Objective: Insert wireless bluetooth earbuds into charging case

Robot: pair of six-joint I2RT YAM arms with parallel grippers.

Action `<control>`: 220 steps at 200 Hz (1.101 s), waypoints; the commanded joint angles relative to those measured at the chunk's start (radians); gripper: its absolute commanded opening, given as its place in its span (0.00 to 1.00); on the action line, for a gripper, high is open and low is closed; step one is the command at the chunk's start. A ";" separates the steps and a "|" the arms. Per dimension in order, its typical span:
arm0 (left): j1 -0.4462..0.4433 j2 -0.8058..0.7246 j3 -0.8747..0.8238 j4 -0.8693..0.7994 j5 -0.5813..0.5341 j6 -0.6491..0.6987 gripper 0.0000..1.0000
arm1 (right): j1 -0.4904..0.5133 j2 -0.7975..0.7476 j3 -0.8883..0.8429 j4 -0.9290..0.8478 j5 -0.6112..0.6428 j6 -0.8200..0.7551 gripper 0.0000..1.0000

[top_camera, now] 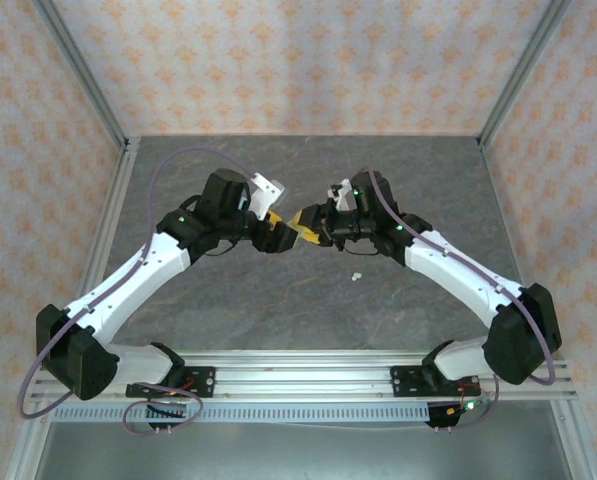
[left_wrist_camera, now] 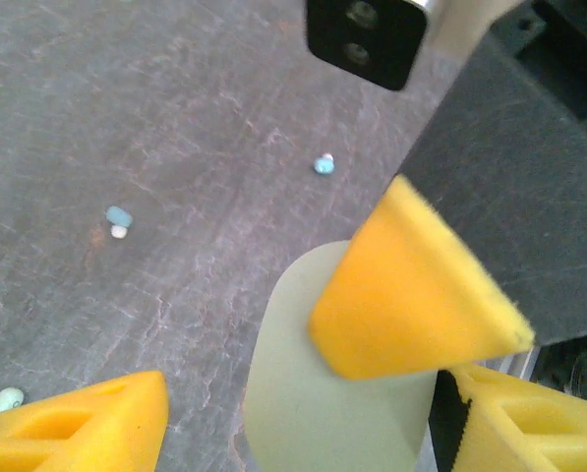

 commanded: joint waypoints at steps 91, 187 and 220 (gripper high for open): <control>0.043 -0.163 -0.192 0.600 0.164 -0.119 0.69 | -0.034 -0.084 -0.006 0.310 0.057 0.343 0.23; 0.072 -0.035 -0.063 0.624 0.302 -0.128 0.57 | -0.034 -0.084 0.052 0.279 -0.035 0.327 0.23; 0.073 -0.019 -0.050 0.583 0.320 -0.116 0.52 | -0.034 -0.089 0.050 0.283 -0.037 0.333 0.23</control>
